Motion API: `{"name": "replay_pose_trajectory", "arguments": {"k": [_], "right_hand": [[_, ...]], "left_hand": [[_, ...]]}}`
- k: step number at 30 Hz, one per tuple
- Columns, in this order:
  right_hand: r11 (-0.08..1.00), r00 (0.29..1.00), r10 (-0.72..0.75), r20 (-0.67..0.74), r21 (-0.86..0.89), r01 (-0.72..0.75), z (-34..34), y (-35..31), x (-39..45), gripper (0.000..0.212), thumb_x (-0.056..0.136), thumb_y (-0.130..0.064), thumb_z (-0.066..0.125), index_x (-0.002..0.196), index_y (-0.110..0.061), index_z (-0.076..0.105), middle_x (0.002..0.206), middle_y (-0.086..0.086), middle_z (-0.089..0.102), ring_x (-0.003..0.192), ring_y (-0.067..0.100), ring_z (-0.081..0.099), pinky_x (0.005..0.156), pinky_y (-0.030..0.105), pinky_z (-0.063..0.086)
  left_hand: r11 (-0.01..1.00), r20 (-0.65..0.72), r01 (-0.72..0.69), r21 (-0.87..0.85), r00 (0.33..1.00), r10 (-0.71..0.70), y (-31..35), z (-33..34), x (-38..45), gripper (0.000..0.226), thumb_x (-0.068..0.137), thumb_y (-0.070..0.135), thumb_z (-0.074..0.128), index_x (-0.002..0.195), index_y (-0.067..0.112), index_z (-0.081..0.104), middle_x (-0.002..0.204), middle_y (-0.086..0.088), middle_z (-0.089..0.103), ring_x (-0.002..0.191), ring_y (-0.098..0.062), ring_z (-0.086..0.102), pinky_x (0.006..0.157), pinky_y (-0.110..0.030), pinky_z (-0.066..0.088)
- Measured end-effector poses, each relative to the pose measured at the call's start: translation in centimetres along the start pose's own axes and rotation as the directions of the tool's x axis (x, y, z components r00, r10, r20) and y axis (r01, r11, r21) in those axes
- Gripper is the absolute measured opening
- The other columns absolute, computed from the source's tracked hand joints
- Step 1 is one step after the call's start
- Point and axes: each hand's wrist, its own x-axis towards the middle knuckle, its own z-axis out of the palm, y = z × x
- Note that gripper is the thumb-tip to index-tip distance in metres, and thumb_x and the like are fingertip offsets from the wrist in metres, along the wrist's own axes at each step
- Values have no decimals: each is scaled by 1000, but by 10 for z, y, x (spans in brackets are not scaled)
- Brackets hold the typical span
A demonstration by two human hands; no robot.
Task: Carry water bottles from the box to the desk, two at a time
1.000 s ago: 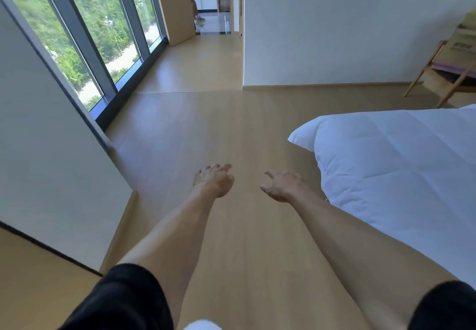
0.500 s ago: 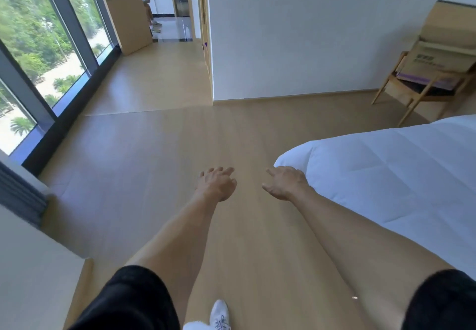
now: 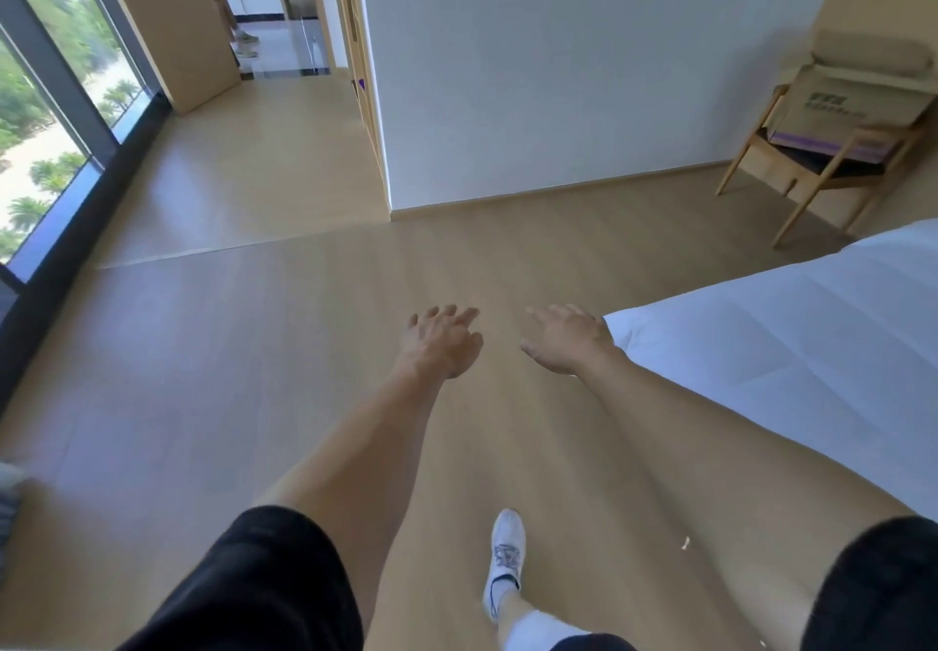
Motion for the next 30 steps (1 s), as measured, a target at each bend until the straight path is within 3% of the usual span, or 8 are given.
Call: {"name": "replay_pose_trajectory", "arguments": {"k": [7,18,24,30], "right_hand": [[1000,999,-15,28,16,15,-18,-7,143,63,96,-57,43,153,-34,31,155,1,42,144,26,34,116,43,26],[998,996,-45,72,36,42,-72,11,354,59,95,-55,45,149,-31,41,151,2,47,141,26,40,113,41,31],[999,998,23,63,44,-25,-95,44,433,58,96,-54,46,149,-31,41,149,5,49,139,27,42,113,41,32],[981,982,183,37,66,-185,-118,97,514,58,95,-53,48,148,-31,42,149,4,50,138,27,44,112,41,33]], "left_hand": [[998,25,42,44,999,-43,-34,-21,129,51,101,42,34,152,35,35,157,-1,39,145,-26,33,117,-44,24],[991,87,83,103,992,-92,-57,-67,348,52,102,43,31,154,36,31,158,-1,37,145,-27,32,116,-47,23],[994,91,-15,105,996,5,-35,-87,454,52,103,42,30,154,34,32,157,0,38,145,-27,33,119,-47,23],[978,108,-187,93,978,177,1,-99,574,51,103,40,30,153,33,35,155,-2,41,143,-27,35,117,-44,26]]}}
